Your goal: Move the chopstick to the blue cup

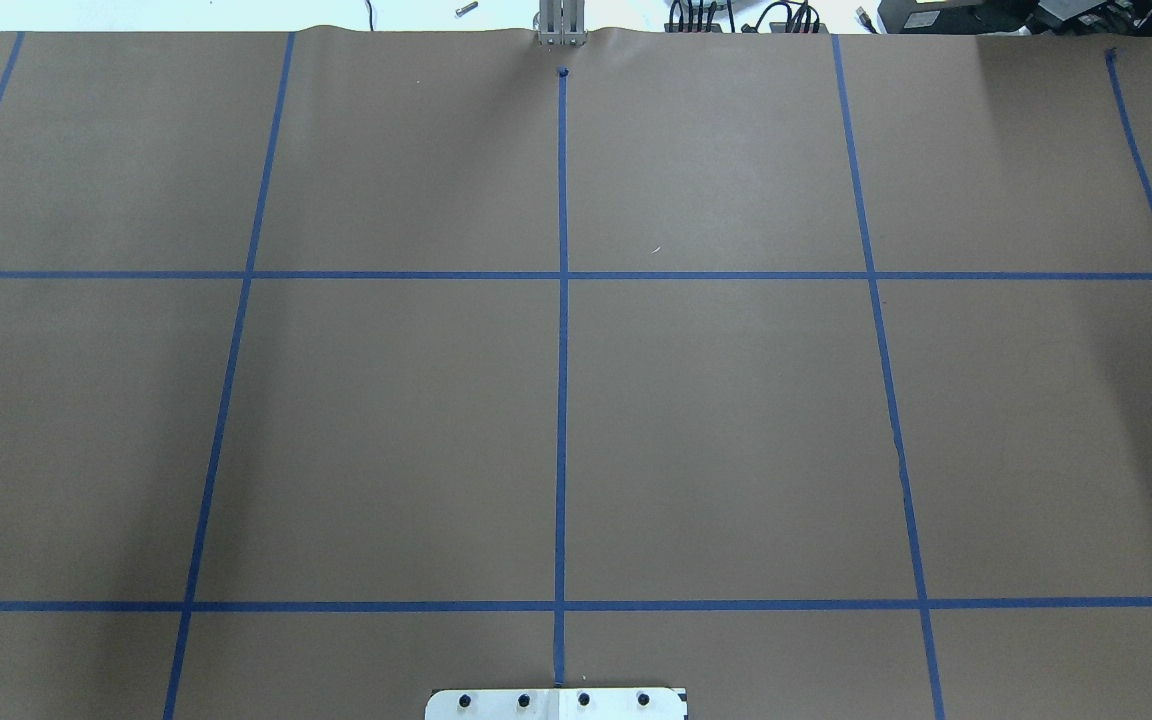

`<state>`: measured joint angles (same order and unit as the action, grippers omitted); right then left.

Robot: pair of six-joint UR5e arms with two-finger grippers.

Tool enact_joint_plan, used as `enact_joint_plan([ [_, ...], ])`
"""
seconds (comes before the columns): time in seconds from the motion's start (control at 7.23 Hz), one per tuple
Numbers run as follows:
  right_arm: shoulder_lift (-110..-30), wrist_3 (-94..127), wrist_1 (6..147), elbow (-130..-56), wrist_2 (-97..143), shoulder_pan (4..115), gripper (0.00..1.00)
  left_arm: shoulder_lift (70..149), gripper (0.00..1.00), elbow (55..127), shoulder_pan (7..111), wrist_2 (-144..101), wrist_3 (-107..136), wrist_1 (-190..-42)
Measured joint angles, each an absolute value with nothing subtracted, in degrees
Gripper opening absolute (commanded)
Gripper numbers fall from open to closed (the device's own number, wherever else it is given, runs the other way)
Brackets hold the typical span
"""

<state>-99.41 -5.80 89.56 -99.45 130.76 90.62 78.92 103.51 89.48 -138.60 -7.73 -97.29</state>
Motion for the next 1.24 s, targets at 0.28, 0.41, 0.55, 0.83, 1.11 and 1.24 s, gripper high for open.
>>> enact_joint_plan([
  [0.28,-99.5,-5.8,89.6,-99.4,130.8,90.6,1.00,78.9,0.99,103.7,89.5,-138.6,-7.8,-97.3],
  [0.41,-99.6,-5.8,89.6,-99.4,130.8,90.6,1.00,78.8,0.99,103.9,89.5,-138.6,-7.8,-97.3],
  [0.55,-99.6,-5.8,89.6,-99.6,130.8,90.6,1.00,78.8,0.99,104.2,89.5,-138.5,-7.8,-97.3],
  [0.83,-99.5,-5.9,89.6,-100.4,130.6,90.6,1.00,79.5,0.99,104.3,89.5,-138.2,-7.6,-97.5],
  [1.11,-97.9,-5.3,84.5,-100.4,130.9,90.5,1.00,81.5,0.99,103.6,89.5,-138.2,-7.2,-100.4],
  [1.24,-97.1,-5.0,79.7,-99.7,132.0,90.6,1.00,84.2,0.99,101.5,89.5,-138.2,-7.1,-102.9],
])
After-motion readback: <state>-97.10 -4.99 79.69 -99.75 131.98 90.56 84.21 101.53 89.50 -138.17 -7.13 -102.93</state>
